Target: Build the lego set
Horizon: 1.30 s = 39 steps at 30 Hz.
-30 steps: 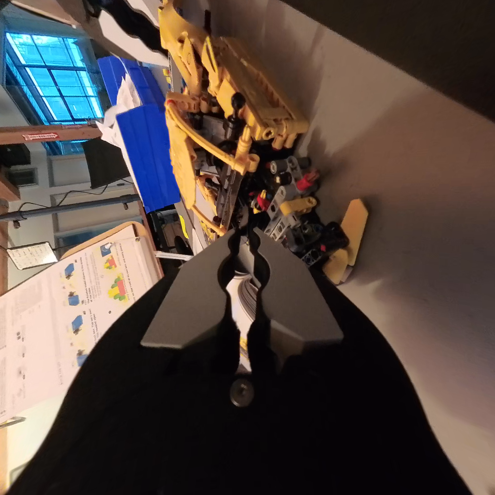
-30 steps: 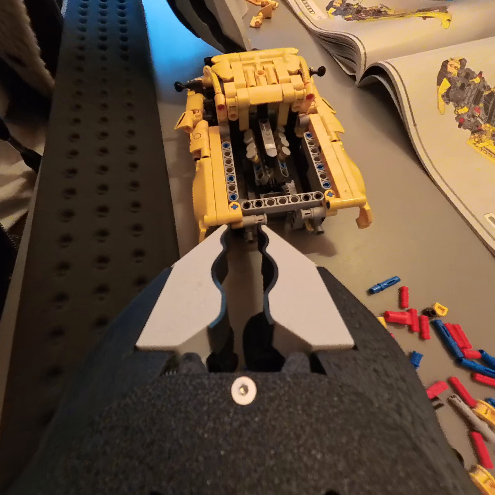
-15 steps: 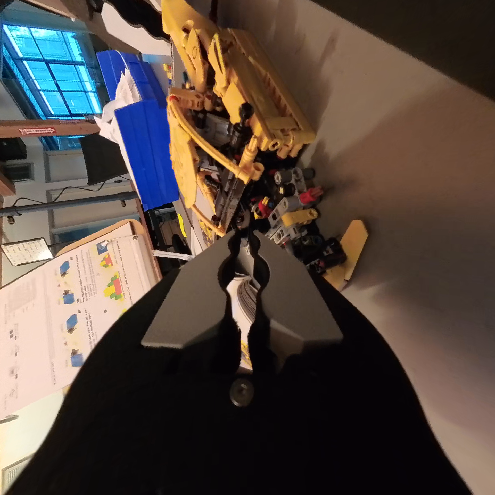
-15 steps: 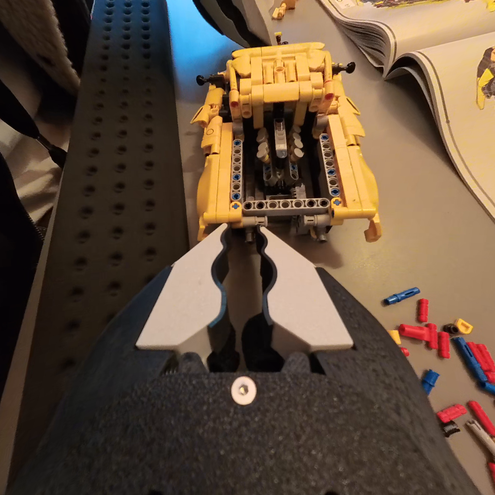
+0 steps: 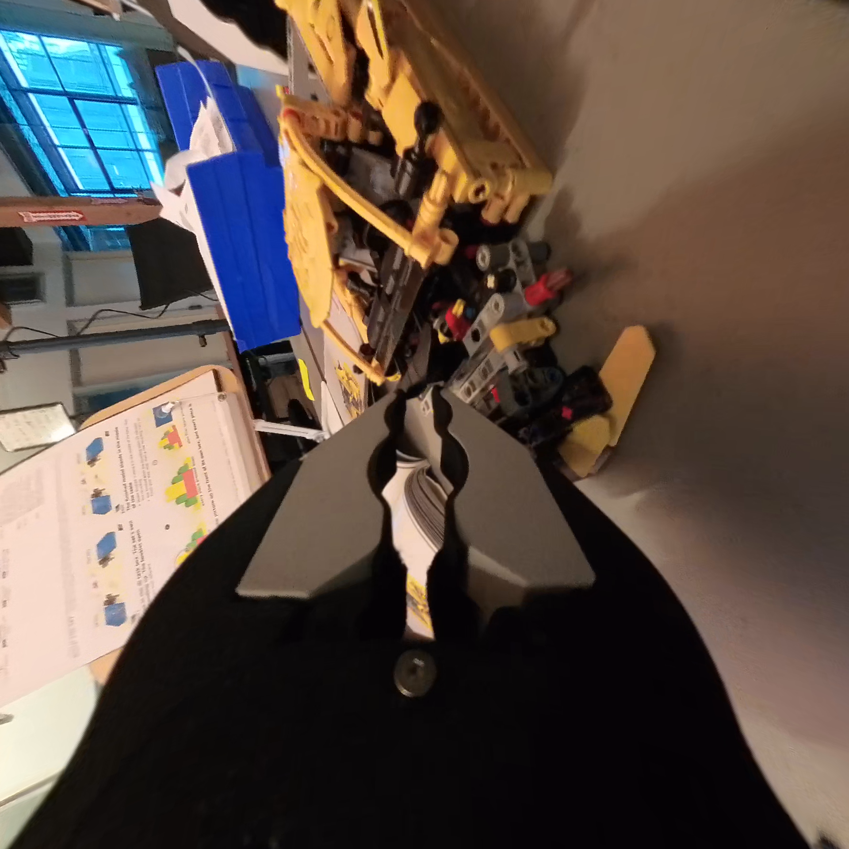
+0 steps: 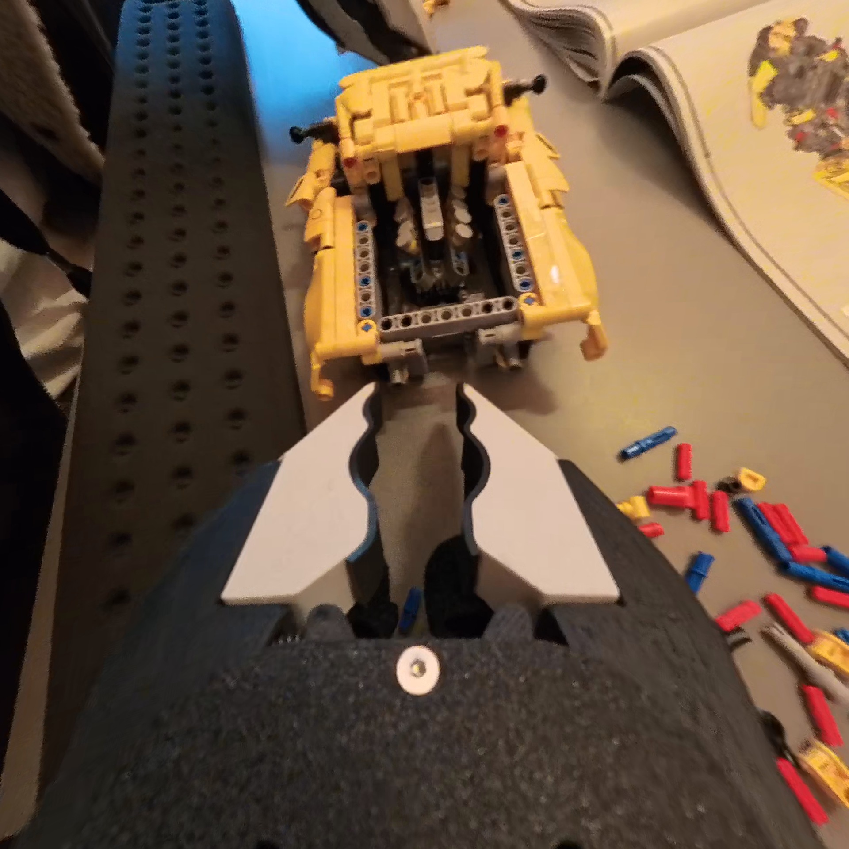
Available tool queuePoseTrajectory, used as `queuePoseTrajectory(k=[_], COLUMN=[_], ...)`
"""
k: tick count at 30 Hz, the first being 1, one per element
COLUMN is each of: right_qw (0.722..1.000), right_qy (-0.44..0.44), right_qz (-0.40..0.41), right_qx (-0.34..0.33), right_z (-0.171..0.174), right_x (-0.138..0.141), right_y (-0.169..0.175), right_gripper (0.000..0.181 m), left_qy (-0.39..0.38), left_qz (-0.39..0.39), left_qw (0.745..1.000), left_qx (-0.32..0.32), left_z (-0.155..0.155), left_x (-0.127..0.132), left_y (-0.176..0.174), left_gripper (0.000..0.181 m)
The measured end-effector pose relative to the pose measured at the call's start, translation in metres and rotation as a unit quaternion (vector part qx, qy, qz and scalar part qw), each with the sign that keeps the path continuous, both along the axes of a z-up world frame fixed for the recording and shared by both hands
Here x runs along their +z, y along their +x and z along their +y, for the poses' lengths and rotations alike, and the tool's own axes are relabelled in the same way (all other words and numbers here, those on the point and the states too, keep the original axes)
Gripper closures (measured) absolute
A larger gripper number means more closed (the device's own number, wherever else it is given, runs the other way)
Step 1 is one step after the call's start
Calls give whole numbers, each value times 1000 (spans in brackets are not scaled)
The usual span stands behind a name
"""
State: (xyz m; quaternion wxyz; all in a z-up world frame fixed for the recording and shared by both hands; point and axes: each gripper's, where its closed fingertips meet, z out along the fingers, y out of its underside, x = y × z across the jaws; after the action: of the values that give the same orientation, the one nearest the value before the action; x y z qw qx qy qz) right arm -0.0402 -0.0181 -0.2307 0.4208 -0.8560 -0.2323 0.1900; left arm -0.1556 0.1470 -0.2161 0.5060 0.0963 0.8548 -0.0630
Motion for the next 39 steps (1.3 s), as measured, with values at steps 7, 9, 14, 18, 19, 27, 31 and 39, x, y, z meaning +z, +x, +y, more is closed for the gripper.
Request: queuePoseTrajectory(k=[7, 9, 14, 18, 19, 27, 31, 39], right_qw=[1000, 999, 998, 998, 998, 999, 1000, 998], right_qy=[1, -2, -2, -7, -8, -29, 7, 30], right_qz=[-18, -7, -15, -5, -2, 41, 1, -50], right_qx=[18, 34, 57, 59, 56, -13, -24, 8], right_z=[8, 5, 4, 2, 1, -1, 2, 18], right_x=[-6, -5, -5, -5, -6, 4, 12, 3], right_y=[-11, -18, -21, -20, -19, 6, 19, 5], right_gripper=[152, 163, 165, 166, 166, 154, 181, 181], left_qy=[30, 36, 44, 36, 29, 15, 16, 17], left_qz=[-28, -27, -11, 5, 6, -3, -4, -2], left_qw=[999, 999, 998, 998, 998, 999, 999, 999], left_qx=[-30, -27, -38, -47, -49, -49, -49, -49], left_z=[-5, -5, -11, -18, -19, -27, -28, -29], left_x=[-1, -1, -1, 0, 0, -2, -2, -3], left_y=[7, 9, 6, 4, 3, 3, 3, 2], left_gripper=[173, 174, 176, 175, 175, 175, 174, 175])
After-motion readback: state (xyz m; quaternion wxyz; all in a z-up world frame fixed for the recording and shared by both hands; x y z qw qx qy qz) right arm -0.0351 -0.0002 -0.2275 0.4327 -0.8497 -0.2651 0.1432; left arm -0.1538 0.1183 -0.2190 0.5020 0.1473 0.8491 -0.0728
